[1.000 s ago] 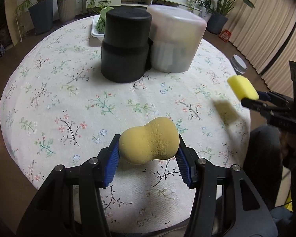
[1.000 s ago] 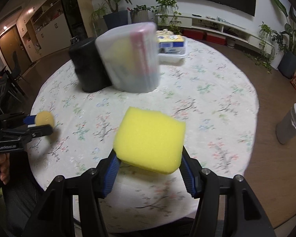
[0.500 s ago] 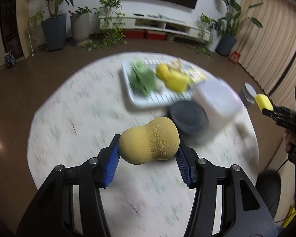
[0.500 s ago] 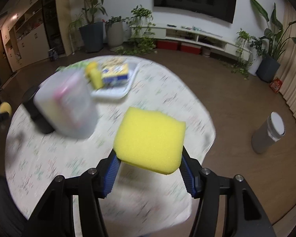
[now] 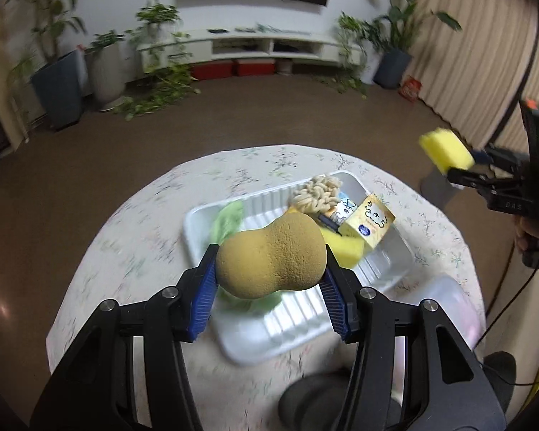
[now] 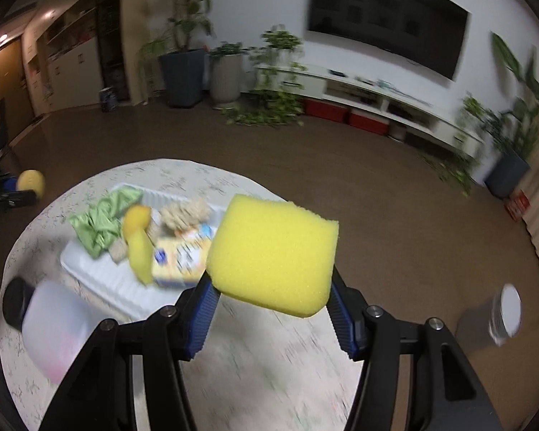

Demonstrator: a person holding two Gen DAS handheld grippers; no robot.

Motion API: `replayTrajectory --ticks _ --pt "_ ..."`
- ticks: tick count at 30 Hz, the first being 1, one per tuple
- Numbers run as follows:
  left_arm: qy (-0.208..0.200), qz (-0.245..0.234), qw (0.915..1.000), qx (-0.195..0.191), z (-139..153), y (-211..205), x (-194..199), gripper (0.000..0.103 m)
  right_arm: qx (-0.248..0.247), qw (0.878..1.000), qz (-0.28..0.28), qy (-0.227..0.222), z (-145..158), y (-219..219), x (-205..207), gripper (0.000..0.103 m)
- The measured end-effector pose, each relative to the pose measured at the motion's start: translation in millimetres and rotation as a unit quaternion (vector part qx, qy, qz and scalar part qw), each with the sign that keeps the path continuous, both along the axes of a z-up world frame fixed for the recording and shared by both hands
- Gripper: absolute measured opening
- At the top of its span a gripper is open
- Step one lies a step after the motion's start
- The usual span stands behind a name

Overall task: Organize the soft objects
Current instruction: 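Carry the gourd sponge and square sponge into the white tray and release both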

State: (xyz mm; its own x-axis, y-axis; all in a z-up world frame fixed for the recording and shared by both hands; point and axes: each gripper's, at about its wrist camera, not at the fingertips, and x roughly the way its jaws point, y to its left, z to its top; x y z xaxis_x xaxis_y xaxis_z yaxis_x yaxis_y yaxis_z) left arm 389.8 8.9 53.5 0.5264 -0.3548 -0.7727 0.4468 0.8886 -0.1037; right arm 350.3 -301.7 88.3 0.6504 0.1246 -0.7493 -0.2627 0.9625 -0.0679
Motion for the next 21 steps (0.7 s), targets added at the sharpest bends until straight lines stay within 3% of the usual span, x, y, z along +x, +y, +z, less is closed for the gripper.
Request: replayTrajectory --ticks 8,15,21 --pt "0.038 -0.050 0.9962 0.061 -44.8 -37.9 29.7 0.050 -0.017 0.994 0.107 0.036 -25.5 75.9 57.3 0.060" --pt "0.062 -0.057 0.9941 0.069 -73.1 -35.3 37.7 0.051 -0.041 0.979 0.180 0.082 -64.5 113.1 81.5 0.060" --pt "0.052 -0.060 0.9940 0.075 -79.3 -43.4 36.1 0.055 -0.065 0.973 0.199 0.094 -90.0 125.9 83.8 0.062"
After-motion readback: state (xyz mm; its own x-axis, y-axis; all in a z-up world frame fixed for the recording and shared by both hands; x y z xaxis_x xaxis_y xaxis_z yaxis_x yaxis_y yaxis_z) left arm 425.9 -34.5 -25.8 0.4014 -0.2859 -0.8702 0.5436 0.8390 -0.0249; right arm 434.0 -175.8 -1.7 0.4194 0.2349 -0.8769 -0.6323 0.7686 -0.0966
